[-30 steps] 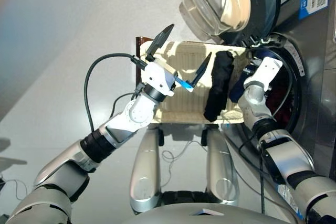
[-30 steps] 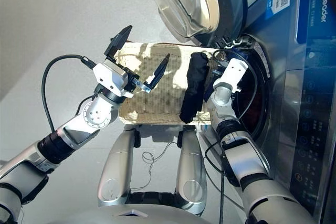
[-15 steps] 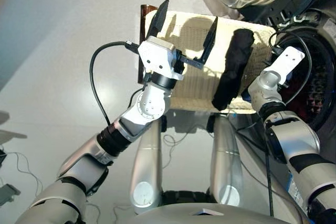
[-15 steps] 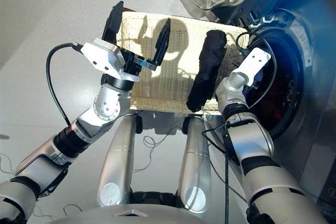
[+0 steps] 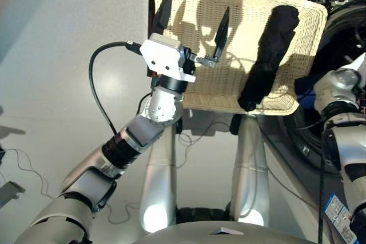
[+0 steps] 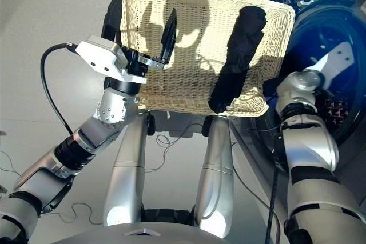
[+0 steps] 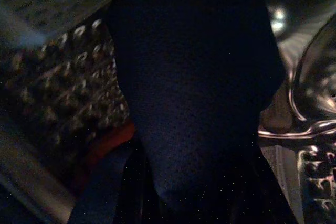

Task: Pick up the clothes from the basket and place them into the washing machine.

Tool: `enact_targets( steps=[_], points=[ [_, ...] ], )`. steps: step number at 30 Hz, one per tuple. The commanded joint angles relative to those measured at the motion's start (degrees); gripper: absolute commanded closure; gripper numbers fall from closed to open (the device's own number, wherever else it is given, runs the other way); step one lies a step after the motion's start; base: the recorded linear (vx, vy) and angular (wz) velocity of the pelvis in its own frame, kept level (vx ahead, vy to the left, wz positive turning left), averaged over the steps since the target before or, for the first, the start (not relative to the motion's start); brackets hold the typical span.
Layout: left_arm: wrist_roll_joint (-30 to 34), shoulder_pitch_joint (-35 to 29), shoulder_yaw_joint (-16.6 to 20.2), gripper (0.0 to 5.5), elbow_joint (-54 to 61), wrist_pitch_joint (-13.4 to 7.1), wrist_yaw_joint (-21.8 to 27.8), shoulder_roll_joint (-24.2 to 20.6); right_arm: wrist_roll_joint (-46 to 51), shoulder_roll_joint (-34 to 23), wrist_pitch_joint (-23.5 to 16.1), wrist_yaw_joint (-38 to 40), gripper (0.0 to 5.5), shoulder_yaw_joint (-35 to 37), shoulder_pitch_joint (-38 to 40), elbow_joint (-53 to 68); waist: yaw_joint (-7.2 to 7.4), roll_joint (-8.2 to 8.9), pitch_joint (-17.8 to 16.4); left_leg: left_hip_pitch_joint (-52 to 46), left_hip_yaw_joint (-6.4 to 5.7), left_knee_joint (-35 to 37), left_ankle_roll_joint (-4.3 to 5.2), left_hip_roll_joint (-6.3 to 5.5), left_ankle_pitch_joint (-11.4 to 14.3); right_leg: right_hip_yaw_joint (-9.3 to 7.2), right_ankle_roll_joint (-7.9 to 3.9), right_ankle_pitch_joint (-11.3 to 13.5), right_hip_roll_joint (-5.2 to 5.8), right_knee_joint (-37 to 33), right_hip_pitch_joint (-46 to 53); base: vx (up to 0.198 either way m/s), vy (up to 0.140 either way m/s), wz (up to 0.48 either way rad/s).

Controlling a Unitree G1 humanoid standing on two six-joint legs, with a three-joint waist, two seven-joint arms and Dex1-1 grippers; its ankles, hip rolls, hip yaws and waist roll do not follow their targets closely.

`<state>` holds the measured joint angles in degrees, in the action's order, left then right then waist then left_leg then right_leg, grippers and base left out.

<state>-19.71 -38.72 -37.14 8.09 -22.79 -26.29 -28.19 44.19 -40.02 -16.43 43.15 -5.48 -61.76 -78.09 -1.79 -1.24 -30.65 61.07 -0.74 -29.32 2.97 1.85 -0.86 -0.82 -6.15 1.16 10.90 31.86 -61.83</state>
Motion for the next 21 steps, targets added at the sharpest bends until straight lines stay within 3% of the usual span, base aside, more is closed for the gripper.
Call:
enact_targets(
  steps=[1,6,7,8,15,21],
  points=[
    [0.11,1.63,2.58,0.00,9.49,-2.09,-0.86,0.20,3.85,-8.50,-2.09,3.57,5.50,1.63,0.61,-1.10,0.84,-3.37,0.86,-2.52,2.45,-2.32,2.11,-0.47,4.89,3.81,-0.39,-5.02,-2.59,3.35,1.25,0.000,0.000,0.000],
    [-0.55,1.16,3.10,0.00,9.90,-2.84,-1.22,-0.98,6.35,-10.37,-2.96,3.12,5.50,2.40,0.61,-2.00,1.02,-3.32,0.86,-2.54,2.48,-1.51,2.09,-0.42,4.19,3.75,-0.41,-4.49,-2.58,2.66,1.10,0.000,0.000,0.000],
    [-0.65,1.17,3.11,0.00,9.86,-2.91,-1.19,-1.09,6.70,-10.63,-3.02,2.67,4.40,2.51,1.01,-2.05,1.10,-3.25,0.86,-2.62,2.52,-1.46,2.07,-0.42,4.21,3.71,-0.41,-4.48,-2.59,2.64,1.14,0.000,0.000,0.000],
    [-0.70,1.23,3.33,0.00,10.05,-3.04,-1.08,-1.30,7.02,-10.82,-3.41,2.26,0.00,2.55,1.45,-1.55,1.14,-3.21,0.86,-2.67,2.53,-1.41,2.09,-0.38,4.21,3.72,-0.43,-4.53,-2.59,2.62,1.12,0.000,0.000,0.000],
    [-0.60,1.43,3.59,0.00,9.87,-3.15,-1.20,-1.74,6.12,-9.79,-4.42,1.08,0.00,2.14,3.06,-0.30,1.30,-2.89,0.86,-3.10,2.79,-1.07,1.95,-0.35,4.30,3.75,-0.41,-4.42,-2.70,2.30,1.32,0.000,0.000,0.000],
    [-0.13,1.98,4.59,0.00,8.89,-3.24,-1.86,-0.11,1.31,-2.20,-8.02,0.37,0.00,-1.00,6.10,9.54,1.80,-1.84,0.86,-4.59,3.27,-0.25,1.90,0.24,4.56,3.63,-0.49,-4.27,-3.12,1.17,2.55,0.000,0.000,0.000]
  ],
)
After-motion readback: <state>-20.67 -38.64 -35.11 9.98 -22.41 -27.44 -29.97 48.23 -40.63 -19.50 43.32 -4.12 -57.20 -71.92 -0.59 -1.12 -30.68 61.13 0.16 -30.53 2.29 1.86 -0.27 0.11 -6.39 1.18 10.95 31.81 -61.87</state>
